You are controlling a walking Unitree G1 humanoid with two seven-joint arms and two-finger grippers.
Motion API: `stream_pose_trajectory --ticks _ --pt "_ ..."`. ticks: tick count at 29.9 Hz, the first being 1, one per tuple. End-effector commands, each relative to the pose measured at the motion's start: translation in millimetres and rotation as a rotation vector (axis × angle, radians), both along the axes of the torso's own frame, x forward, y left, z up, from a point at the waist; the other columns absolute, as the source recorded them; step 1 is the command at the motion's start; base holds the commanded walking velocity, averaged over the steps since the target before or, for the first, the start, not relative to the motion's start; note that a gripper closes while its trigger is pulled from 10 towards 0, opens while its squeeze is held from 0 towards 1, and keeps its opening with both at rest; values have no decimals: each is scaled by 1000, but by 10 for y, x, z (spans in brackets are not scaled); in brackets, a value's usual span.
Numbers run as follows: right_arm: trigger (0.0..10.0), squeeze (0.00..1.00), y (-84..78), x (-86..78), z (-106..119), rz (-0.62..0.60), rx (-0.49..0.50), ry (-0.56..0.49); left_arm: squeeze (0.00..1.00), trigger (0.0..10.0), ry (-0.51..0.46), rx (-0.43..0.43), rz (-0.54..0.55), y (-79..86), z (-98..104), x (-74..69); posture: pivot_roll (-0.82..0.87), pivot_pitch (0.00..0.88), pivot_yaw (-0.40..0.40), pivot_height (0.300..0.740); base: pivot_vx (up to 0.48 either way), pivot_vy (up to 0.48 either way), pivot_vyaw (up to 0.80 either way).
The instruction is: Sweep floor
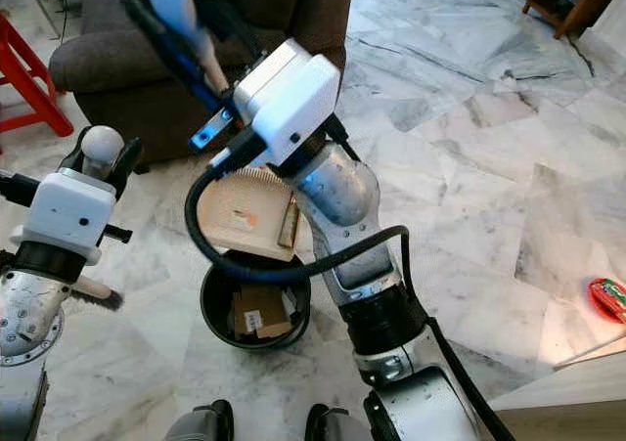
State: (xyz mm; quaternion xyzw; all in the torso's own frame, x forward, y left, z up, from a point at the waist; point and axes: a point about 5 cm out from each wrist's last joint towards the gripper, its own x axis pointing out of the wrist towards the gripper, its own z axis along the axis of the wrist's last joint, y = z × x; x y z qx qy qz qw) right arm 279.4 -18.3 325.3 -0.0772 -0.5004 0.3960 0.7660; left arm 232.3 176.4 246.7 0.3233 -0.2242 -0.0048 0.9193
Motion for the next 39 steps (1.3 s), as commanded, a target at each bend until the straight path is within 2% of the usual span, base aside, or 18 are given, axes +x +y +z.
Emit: stream_pose_trajectory --ticks 1,4,10,19,20,21,23,24,26,31,32,34,36,39 --pt "10000 0 9 -178 139 32 5 -134 0 10000 -41 26 5 -9 65 -48 148 226 -17 740 0 0 0" --pt "10000 0 20 -187 111 9 -59 -183 0 10000 -39 26 5 -8 61 -47 150 226 -17 740 0 0 0" --pt "10000 0 41 -179 65 -5 -107 -203 0 10000 -37 26 7 -3 56 -47 150 230 -16 740 0 0 0" --pt "10000 0 46 -136 18 -17 -134 -171 0 10000 -34 25 7 -9 49 -48 147 231 -18 740 0 0 0" --pt "10000 0 19 -70 0 -43 -110 -118 0 10000 -34 26 7 -10 47 -47 149 231 -19 740 0 0 0" --pt "10000 0 -56 38 17 -95 -41 -42 0 10000 -34 25 10 -4 43 -46 149 231 -20 740 0 0 0" --pt "10000 0 -74 62 22 -108 -25 -26 0 10000 -34 25 11 -2 42 -45 149 231 -20 740 0 0 0" --pt "10000 0 -187 151 62 -150 43 20 0 10000 -34 26 12 0 40 -46 148 230 -22 740 0 0 0" --pt "10000 0 -306 224 106 -185 112 61 0 10000 -35 24 12 1 39 -46 143 229 -23 740 0 0 0" --pt "10000 0 -428 281 139 -213 177 99 0 10000 -41 24 7 -15 46 -41 139 225 -25 740 0 0 0" --pt "10000 0 -512 320 149 -225 239 142 0 10000 -46 37 0 -29 58 -34 140 222 -27 740 0 0 0" --pt "10000 0 -559 346 151 -234 272 167 0 10000 -48 35 -1 -32 61 -32 140 220 -28 740 0 0 0" --pt "10000 0 -693 415 173 -263 363 222 0 10000 -50 36 0 -33 65 -29 140 216 -29 740 0 0 0" --pt "10000 0 -791 464 182 -276 416 264 0 10000 -55 36 3 -24 72 -28 141 213 -29 740 0 0 0"
